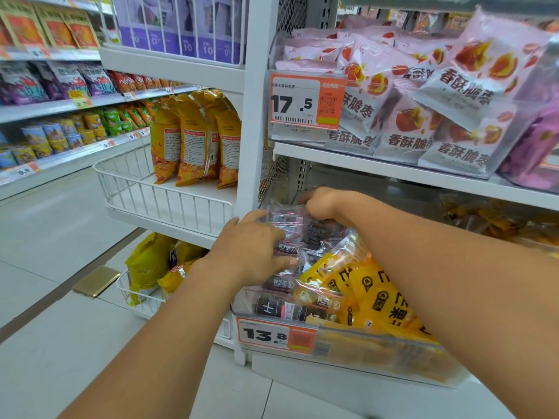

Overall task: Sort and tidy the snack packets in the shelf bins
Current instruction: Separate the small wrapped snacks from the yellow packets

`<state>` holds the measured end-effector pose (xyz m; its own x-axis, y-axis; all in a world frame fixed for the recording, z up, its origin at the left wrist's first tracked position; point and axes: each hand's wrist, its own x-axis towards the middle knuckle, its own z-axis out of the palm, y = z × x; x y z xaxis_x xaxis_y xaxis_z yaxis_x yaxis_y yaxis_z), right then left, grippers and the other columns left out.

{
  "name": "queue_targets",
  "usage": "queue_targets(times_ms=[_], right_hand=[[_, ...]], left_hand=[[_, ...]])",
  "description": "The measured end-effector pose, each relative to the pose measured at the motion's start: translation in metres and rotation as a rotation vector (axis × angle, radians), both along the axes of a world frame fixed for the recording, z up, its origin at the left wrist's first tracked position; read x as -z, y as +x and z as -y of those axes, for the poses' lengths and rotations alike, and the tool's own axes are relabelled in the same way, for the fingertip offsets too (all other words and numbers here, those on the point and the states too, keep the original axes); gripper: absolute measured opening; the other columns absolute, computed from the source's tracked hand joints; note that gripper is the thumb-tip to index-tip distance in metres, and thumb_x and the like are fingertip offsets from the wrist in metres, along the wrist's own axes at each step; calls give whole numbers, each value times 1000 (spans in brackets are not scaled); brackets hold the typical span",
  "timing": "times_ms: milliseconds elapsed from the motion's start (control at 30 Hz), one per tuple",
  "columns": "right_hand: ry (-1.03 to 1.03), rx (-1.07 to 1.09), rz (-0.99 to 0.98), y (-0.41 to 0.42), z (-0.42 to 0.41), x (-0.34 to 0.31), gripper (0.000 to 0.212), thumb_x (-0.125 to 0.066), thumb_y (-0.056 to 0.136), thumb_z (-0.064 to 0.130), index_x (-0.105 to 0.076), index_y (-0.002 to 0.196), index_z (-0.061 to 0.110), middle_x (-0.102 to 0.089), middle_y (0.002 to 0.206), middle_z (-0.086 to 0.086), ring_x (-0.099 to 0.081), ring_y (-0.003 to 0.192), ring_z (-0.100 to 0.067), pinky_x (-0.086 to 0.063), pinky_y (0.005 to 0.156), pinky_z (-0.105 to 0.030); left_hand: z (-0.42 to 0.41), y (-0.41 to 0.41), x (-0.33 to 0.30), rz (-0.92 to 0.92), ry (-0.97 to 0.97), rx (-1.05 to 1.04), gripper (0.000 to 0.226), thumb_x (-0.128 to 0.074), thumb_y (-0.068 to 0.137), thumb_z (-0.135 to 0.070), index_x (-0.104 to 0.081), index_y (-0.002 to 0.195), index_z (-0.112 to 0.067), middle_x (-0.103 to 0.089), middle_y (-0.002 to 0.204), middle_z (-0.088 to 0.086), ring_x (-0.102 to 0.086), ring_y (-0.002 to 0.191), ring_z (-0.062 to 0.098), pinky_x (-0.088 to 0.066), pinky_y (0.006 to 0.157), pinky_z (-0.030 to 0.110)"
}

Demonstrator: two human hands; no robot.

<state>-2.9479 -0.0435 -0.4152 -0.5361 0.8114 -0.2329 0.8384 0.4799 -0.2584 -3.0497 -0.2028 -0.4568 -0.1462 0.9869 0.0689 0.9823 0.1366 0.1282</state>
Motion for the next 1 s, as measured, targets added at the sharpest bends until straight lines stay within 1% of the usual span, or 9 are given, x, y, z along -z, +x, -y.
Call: queue_targets(times_ms=[100,167,233,300,367,467,600,733,1000], right_hand=[[-31,-48,54,-1,0,1,40,-45,98,2,-54,138,2,-54,139,-19,-63,110,-30,-55,90,-44],[-55,-71,50,0,3,-5,43,-43,100,4,-47,144,3,-54,137,-21,-62,75,-23,-53,63,-36],[-65,-89,89,1,6,-15,41,-46,100,11,-48,141,1,-58,131,-23,-60,67,-22,-52,57,-33],[9,-136,251,6,8,-22,25,-54,100,23,-63,115,5,-64,110,-11,-65,80,-20,-57,67,-30],[55,-123,380,14,11,-21,37,-59,98,41,-53,78,11,-52,80,0,-51,66,-14,-45,58,-24],[108,-61,291,17,1,0,56,-65,87,59,-54,76,6,-59,86,-5,-58,78,-23,-46,70,-32],[193,-78,209,9,-2,7,41,-80,80,42,-61,73,7,-62,75,-5,-62,74,-25,-47,64,-30],[322,-92,86,7,-8,4,8,-75,84,3,-72,91,3,-71,90,-12,-69,84,-27,-55,76,-33],[386,-80,202,7,3,8,17,-61,91,3,-54,76,7,-60,80,-8,-59,76,-27,-47,69,-33]], left_hand=[[-2,2,0,-20,11,-29,56,-51,88,-71,-65,122,-28,-58,139,-6,-15,150,14,-25,118,48],[-3,4,0,-29,17,-57,55,-50,88,-72,-66,117,-29,-56,140,-6,-15,150,13,-23,118,49],[-3,5,0,-25,23,-81,55,-49,88,-73,-67,116,-29,-53,143,-5,-14,150,11,-22,119,50],[-2,5,1,-18,37,-95,55,-50,87,-73,-67,116,-29,-51,146,-5,-13,151,10,-19,120,50],[-2,6,1,-13,39,-100,56,-51,87,-72,-65,118,-28,-50,147,-5,-13,151,10,-17,121,50],[-1,7,1,-7,50,-94,56,-52,87,-72,-66,117,-27,-51,146,-4,-14,151,11,-19,121,48],[-2,5,1,-1,56,-80,56,-52,87,-72,-66,116,-26,-53,143,-3,-16,150,12,-20,120,48],[-2,4,3,4,65,-72,55,-53,87,-71,-66,115,-26,-55,141,-3,-16,150,12,-22,120,48],[-4,2,6,-24,48,-50,57,-47,89,-72,-65,118,-25,-55,141,-5,-15,151,13,-20,120,50]])
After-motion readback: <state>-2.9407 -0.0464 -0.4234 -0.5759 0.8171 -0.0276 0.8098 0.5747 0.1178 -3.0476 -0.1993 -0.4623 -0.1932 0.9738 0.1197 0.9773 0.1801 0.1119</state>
